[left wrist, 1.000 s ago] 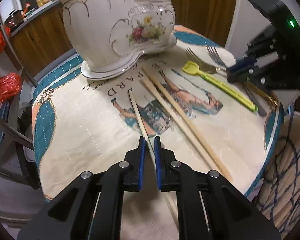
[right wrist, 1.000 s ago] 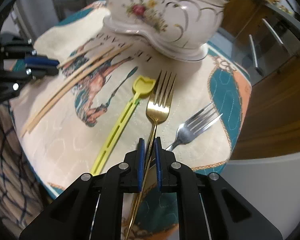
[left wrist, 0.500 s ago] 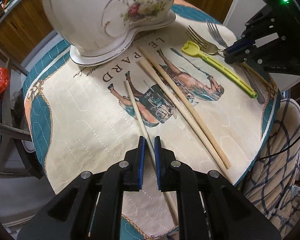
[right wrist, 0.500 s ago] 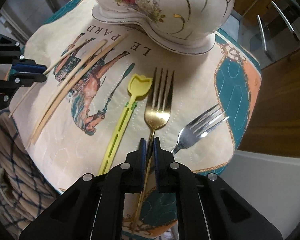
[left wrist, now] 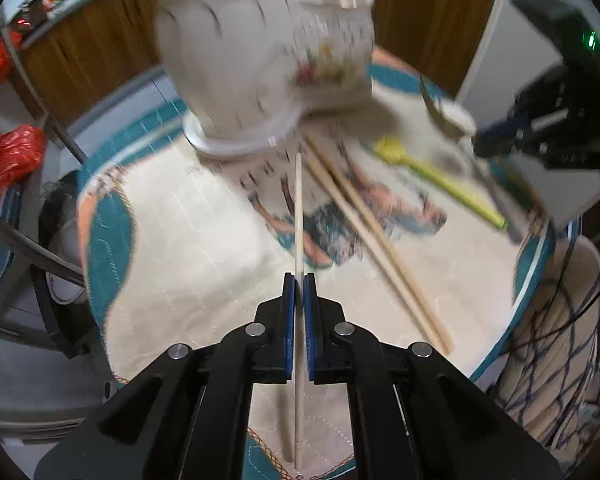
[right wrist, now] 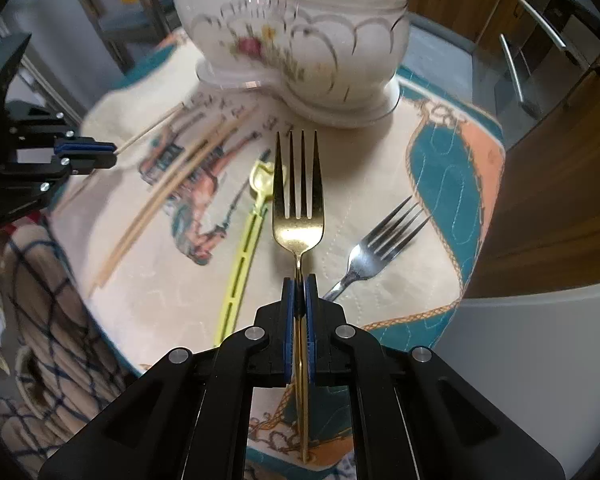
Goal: Organize utensils
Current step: 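Put the chopstick in the tall holder with left tool while right tool puts gold fork in short holder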
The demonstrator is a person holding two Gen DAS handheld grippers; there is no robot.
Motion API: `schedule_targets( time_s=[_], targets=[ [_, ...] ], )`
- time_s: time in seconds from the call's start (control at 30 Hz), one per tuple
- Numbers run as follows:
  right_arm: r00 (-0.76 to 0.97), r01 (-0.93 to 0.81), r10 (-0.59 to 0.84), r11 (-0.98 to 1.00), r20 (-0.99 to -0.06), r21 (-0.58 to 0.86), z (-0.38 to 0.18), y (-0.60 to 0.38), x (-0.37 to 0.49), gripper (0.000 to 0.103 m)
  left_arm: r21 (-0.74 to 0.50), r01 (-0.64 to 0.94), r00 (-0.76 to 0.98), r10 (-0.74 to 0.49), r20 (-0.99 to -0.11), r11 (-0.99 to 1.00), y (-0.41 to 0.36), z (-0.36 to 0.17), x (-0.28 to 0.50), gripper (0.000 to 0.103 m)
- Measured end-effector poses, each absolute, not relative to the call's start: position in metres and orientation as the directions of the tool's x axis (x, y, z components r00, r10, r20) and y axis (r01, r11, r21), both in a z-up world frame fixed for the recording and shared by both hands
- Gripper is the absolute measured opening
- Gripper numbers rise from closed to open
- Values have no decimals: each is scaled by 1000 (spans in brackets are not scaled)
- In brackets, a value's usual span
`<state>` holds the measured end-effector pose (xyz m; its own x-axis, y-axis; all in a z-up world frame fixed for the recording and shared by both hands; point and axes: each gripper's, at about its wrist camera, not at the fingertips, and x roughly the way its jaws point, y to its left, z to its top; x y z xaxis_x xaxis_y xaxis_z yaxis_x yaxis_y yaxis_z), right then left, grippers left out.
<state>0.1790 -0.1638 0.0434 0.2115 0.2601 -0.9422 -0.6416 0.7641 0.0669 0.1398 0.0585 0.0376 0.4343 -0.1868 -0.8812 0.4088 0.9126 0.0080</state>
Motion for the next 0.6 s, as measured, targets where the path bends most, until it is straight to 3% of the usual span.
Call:
schedule_targets(
  time_s=[0.3, 0.43, 0.6],
  targets=[
    [359, -633, 452, 761, -816, 142, 79, -188, 161, 6, -79, 380, 656, -329, -679, 922, 72, 85, 108, 4],
    [420, -631, 530, 754, -737, 183, 96, -196, 154, 6, -103, 355, 742, -347, -574, 929, 70, 98, 107, 4],
    [461, -620, 619, 737, -636, 269, 114, -207, 159, 6, -159, 314, 789, -350, -505, 936, 72, 113, 116, 4]
  ],
)
